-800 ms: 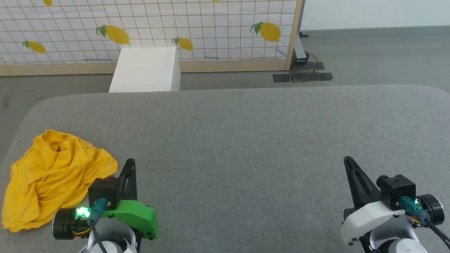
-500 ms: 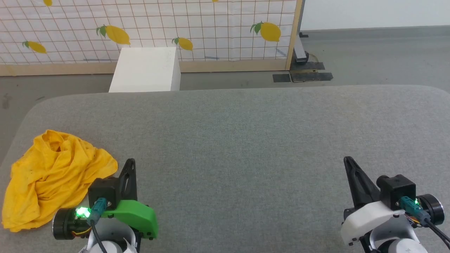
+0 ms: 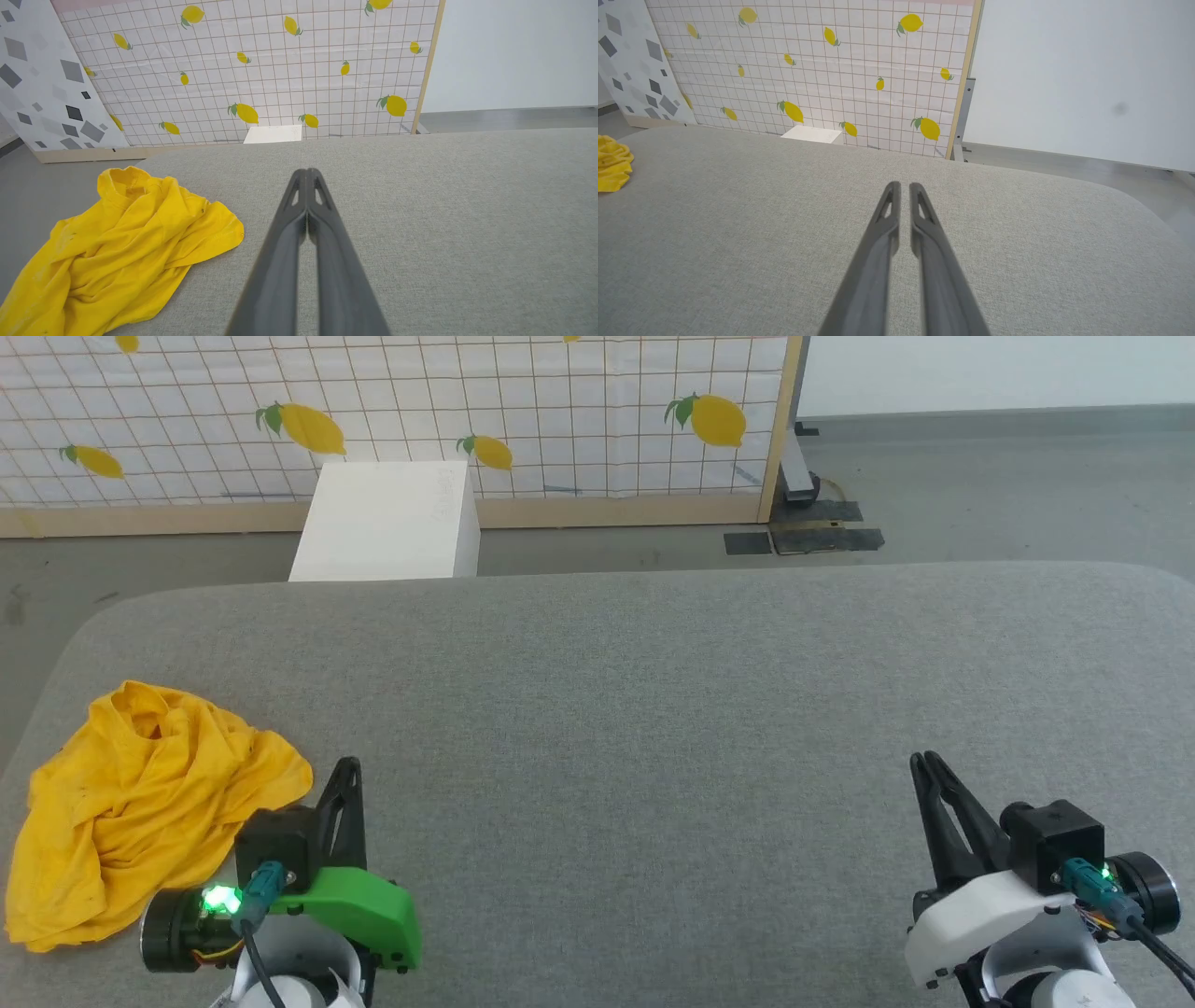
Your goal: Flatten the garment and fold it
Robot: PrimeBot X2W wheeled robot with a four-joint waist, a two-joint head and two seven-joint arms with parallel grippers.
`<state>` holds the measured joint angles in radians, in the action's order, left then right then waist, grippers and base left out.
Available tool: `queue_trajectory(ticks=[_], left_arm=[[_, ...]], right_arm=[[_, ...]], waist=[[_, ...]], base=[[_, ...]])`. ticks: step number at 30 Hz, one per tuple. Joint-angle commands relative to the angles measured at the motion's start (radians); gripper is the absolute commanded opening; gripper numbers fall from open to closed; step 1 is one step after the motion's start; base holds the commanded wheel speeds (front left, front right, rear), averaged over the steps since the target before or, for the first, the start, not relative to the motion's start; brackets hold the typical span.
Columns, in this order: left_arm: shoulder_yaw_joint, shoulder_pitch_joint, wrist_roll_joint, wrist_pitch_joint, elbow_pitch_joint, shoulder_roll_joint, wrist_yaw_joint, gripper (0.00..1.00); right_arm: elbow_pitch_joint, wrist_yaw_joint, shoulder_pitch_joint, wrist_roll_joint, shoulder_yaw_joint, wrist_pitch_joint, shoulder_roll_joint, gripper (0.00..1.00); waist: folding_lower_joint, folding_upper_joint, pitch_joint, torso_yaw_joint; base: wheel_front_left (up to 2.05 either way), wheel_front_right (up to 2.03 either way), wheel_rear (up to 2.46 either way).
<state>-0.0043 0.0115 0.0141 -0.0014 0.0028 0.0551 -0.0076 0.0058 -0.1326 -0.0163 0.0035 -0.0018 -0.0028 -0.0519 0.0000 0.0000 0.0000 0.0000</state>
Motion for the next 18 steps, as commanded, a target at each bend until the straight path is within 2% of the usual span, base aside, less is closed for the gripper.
queue_trajectory(ticks=[1,18], left_arm=[[-0.001,0.000,0.001,0.000,0.000,0.000,0.000,1.00],[-0.020,0.012,0.028,-0.033,0.025,0.001,0.026,1.00]], right_arm=[[0.000,0.000,0.000,0.000,0.000,0.000,0.000,1.00],[0.003,0.000,0.001,0.014,-0.009,-0.027,0.000,1.00]], waist=[[0.0000,0.0000,0.000,0.000],[0.0000,0.0000,0.000,0.039]], base=[[0.00,0.00,0.00],[0.00,0.00,0.00]])
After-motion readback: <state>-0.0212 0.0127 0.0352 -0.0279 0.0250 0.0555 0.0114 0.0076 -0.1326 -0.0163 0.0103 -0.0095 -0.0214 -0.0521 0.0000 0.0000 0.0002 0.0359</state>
